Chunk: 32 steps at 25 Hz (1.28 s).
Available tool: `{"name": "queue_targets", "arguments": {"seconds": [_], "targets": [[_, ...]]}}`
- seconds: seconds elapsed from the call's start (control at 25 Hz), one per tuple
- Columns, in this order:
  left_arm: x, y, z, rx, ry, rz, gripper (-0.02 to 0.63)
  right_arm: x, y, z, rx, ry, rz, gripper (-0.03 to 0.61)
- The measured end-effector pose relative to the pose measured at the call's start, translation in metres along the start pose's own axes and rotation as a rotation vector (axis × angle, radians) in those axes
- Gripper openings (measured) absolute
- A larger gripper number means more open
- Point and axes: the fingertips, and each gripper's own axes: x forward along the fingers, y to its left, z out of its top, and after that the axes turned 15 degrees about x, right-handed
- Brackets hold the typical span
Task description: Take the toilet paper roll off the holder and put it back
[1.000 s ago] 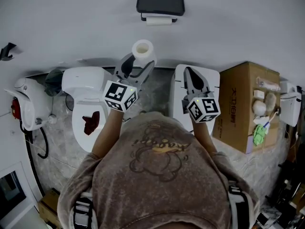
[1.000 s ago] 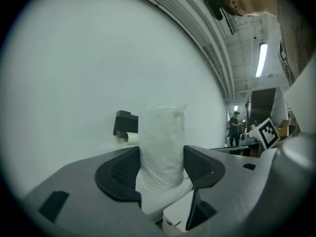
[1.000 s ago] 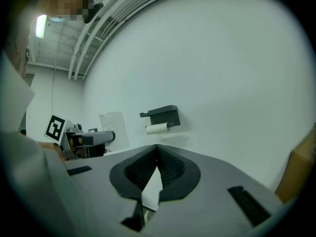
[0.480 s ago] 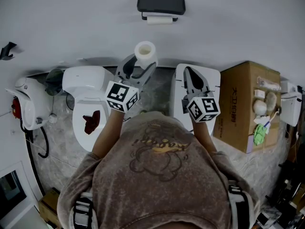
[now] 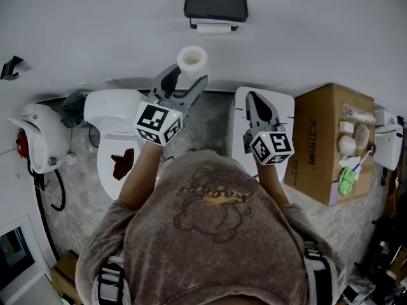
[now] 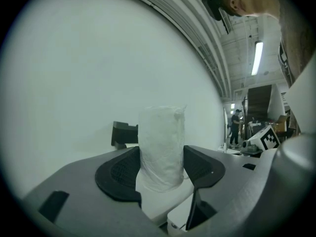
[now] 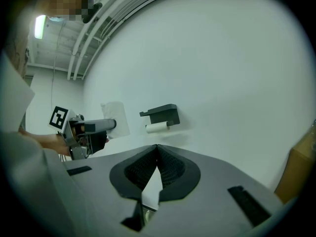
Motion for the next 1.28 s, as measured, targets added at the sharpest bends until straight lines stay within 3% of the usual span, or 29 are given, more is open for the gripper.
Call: {"name": "queue_targets", "arguments": {"seconds": [0.36, 0.68, 1.28], "targets": [[0.032, 0.054, 0.065, 0.078, -0.059, 0.017, 0.285, -0.002, -0.001, -0.002, 0.013, 0.0, 0.0, -0.002], [0.069, 0.102, 0.1, 0.118, -0.086, 0.046, 0.285, -0.001, -0.003, -0.002, 0.017, 0.002, -0.014, -0.002], [0.133, 0.141, 0.102, 0.157, -0.063, 0.044, 0.285, 0.001, -0.02, 0.0, 0.026, -0.003, -0.055, -0.002]]}}
